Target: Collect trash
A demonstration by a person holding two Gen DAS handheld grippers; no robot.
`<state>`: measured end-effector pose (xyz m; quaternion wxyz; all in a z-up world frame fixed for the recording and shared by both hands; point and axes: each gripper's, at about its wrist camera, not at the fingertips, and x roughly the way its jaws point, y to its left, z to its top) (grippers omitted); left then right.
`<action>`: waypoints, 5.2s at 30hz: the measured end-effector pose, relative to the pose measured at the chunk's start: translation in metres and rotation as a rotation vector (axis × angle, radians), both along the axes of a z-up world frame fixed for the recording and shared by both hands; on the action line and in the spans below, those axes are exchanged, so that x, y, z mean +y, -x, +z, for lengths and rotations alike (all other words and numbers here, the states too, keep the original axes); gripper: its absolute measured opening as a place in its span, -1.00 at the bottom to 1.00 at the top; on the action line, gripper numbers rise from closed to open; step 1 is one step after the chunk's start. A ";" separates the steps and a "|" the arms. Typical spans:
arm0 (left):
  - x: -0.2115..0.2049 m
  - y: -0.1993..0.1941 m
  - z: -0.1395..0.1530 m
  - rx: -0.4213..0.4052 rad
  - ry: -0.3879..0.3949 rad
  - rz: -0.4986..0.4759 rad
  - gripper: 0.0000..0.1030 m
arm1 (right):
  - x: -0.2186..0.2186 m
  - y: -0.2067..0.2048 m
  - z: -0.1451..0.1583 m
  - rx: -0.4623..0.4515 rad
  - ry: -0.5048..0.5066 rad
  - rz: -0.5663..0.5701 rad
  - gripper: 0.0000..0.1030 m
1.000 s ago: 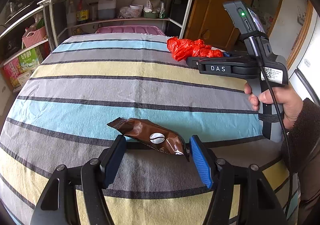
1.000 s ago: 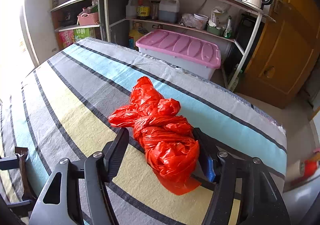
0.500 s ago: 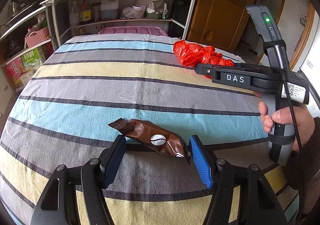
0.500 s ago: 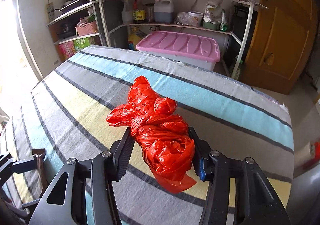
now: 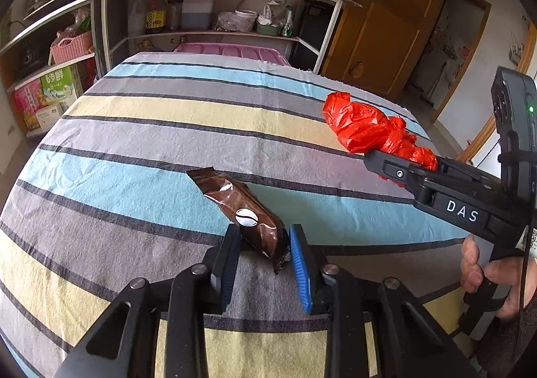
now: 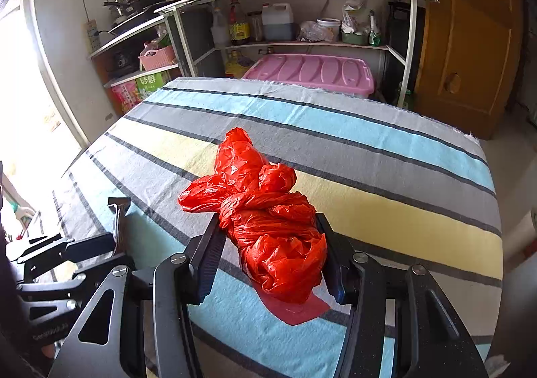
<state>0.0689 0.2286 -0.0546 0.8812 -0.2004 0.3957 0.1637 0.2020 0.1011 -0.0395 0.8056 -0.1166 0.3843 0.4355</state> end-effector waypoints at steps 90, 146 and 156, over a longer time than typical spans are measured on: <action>-0.367 -0.075 0.022 -0.051 -0.103 -0.878 -0.55 | -0.422 0.084 -0.020 0.079 0.099 -0.946 0.16; -0.322 0.008 0.046 -0.169 -0.242 -0.668 -0.23 | -0.357 0.189 0.028 -0.130 0.020 -1.068 0.16; -0.321 0.008 0.046 -0.168 -0.239 -0.663 -0.23 | -0.356 0.190 0.028 -0.130 0.018 -1.066 0.16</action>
